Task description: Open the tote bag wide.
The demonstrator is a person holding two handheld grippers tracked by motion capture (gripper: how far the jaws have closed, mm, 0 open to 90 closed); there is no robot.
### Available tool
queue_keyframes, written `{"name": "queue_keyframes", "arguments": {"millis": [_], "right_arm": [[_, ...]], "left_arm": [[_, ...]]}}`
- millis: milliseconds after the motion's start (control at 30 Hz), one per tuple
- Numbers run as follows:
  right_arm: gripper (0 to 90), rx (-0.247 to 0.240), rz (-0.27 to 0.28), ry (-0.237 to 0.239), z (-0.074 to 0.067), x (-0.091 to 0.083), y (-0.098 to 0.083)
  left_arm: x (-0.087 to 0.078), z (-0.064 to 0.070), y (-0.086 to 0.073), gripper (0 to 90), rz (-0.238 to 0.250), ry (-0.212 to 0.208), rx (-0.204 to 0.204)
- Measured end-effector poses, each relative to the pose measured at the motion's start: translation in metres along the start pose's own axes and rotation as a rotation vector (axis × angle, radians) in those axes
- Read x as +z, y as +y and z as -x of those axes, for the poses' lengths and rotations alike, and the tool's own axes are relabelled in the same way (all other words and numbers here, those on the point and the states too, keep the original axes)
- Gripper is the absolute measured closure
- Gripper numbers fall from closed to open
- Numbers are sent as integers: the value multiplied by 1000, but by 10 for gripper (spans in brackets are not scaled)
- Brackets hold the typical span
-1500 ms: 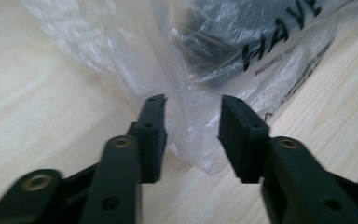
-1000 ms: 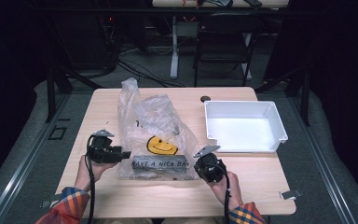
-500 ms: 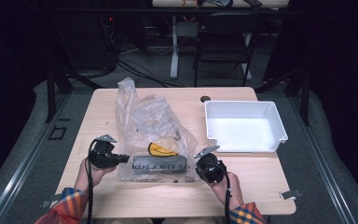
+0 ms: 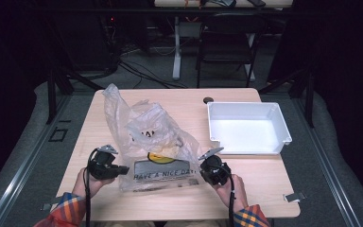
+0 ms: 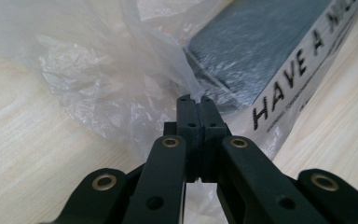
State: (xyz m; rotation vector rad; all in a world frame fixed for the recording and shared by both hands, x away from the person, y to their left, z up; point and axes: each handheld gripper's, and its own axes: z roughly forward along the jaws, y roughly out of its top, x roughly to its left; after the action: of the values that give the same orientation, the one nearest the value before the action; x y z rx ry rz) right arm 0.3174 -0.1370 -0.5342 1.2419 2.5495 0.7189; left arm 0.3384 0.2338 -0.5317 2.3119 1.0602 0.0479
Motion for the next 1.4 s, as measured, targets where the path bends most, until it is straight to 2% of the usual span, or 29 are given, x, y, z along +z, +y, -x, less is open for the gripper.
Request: {"name": "queue_keyframes", "arguments": {"millis": [100, 133, 200, 233, 300, 333, 367, 433, 500, 567, 600, 667, 700, 733, 767, 800, 867, 900, 967, 1000, 1033, 1067, 1100, 1133, 1300, 1400], "right_arm": [[900, 17, -17, 6, 1, 4, -1], [900, 5, -46, 10, 2, 4, -1], [900, 48, -13, 22, -1, 8, -3], [900, 30, -46, 23, 0, 7, -2], [900, 31, -72, 51, -1, 8, -2], [900, 35, -77, 62, -2, 9, -3], [900, 51, -58, 82, -7, 12, -4], [900, 53, -57, 91, -9, 12, -4], [900, 21, -81, 84, -10, 11, -2], [900, 20, -81, 82, -10, 12, -2], [862, 18, -77, 77, -10, 11, -2], [680, 26, -52, 76, -9, 10, 0], [626, 21, -26, 86, -10, 8, 0], [580, -8, -25, 87, -10, 3, 2], [536, -19, 11, 93, -12, -1, 4], [483, -50, 30, 87, -15, -7, 6], [459, -83, 71, 75, -20, -15, 11], [444, -95, 111, 57, -24, -25, 17], [447, -100, 127, 52, -26, -29, 21], [463, -108, 146, 36, -26, -33, 26], [500, -114, 169, 23, -26, -37, 30], [587, -103, 208, 24, -23, -43, 38], [587, -103, 208, 24, -23, -43, 38], [649, -98, 226, 46, -21, -44, 40], [870, -80, 201, 47, -13, -34, 37], [900, -63, 198, 35, -10, -31, 34]], "left_arm": [[5, 1, 1, 900, -25, 28, 28], [6, 2, 2, 900, -33, 42, 41], [10, 5, 3, 900, -38, 68, 57], [11, 6, 4, 900, -45, 88, 70], [13, 7, 6, 900, -51, 138, 92], [14, 6, 7, 900, -50, 154, 90], [15, 5, 8, 900, -54, 168, 103], [17, 2, 10, 900, -53, 207, 100], [19, -1, 12, 900, -53, 223, 98], [22, -5, 12, 900, -64, 247, 102], [23, -6, 13, 900, -70, 245, 97], [26, -7, 12, 900, -69, 234, 89], [26, -6, 12, 900, -69, 234, 92], [26, -5, 12, 900, -71, 236, 96], [26, -4, 12, 900, -70, 236, 101], [26, -3, 12, 900, -72, 236, 103], [27, -2, 12, 900, -76, 235, 106], [27, -2, 12, 900, -77, 234, 107], [27, -2, 12, 900, -81, 233, 110], [27, -2, 11, 900, -80, 233, 112], [28, -2, 11, 900, -81, 234, 119], [28, -1, 11, 900, -82, 238, 124], [28, -1, 11, 900, -87, 239, 127], [28, 0, 11, 900, -84, 245, 131], [27, -1, 11, 900, -88, 233, 130], [25, -2, 10, 900, -95, 225, 127]]}}
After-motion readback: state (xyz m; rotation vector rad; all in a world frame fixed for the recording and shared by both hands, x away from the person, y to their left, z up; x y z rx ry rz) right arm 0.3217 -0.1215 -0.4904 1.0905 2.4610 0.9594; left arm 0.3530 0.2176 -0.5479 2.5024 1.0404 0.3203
